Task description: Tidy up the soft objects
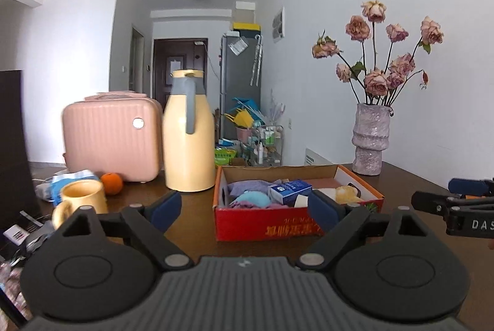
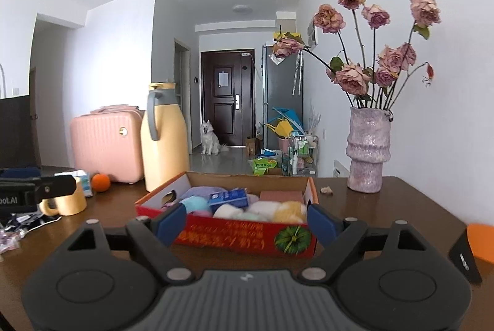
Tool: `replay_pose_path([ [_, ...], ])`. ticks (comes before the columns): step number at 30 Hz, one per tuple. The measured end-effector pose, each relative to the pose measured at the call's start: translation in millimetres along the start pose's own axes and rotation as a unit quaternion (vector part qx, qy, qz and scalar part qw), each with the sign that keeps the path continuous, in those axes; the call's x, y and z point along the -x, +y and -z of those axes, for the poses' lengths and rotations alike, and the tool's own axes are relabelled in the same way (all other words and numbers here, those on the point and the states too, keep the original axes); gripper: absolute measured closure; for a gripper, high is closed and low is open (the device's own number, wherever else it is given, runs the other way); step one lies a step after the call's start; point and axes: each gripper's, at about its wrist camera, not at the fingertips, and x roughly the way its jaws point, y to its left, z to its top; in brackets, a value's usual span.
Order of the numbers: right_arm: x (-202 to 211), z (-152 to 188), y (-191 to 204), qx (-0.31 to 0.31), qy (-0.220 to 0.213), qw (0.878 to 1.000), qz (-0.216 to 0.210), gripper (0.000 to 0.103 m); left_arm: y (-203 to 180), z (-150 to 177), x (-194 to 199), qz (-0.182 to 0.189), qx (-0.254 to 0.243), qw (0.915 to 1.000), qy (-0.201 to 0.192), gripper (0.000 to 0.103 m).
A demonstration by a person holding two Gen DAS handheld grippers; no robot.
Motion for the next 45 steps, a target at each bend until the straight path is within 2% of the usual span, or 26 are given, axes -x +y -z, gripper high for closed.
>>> replay_pose_path([
  [5, 54, 22, 18, -0.003, -0.005, 1.000, -0.017, 0.016, 4, 21, 54, -0.005, -0.001, 0.9998, -0.020, 0.006],
  [12, 123, 56, 42, -0.012, -0.005, 0.999, -0.044, 0.015, 10, 65, 135, -0.020, 0.008, 0.9996, -0.018, 0.000],
  [15, 150, 70, 52, -0.009, 0.000, 0.999, -0.038, 0.014, 11, 77, 168, -0.006, -0.006, 0.9999, -0.013, 0.000],
  [19, 183, 87, 61, -0.010, 0.007, 1.000, -0.019, 0.001, 12, 84, 205, -0.031, -0.032, 0.9983, -0.036, 0.000],
  [23, 213, 103, 70, -0.011, 0.015, 1.000, -0.016, 0.000, 11, 98, 230, -0.048, -0.044, 0.9973, -0.034, 0.000],
  [25, 230, 111, 76, -0.012, 0.017, 1.000, -0.014, 0.000, 9, 109, 245, -0.041, -0.053, 0.9970, -0.037, 0.000],
  [30, 249, 130, 83, -0.018, 0.036, 0.999, -0.022, 0.000, 4, 126, 260, -0.024, -0.036, 0.9990, 0.004, 0.000],
  [33, 246, 129, 79, -0.035, 0.047, 0.998, -0.028, 0.000, 2, 125, 264, -0.025, -0.037, 0.9990, -0.008, 0.000],
  [35, 249, 127, 81, -0.031, 0.039, 0.998, -0.023, 0.000, 5, 124, 267, -0.029, -0.030, 0.9990, -0.018, 0.000],
  [45, 245, 124, 82, -0.028, 0.039, 0.998, -0.029, 0.000, 9, 123, 267, -0.025, -0.023, 0.9991, -0.025, 0.000],
])
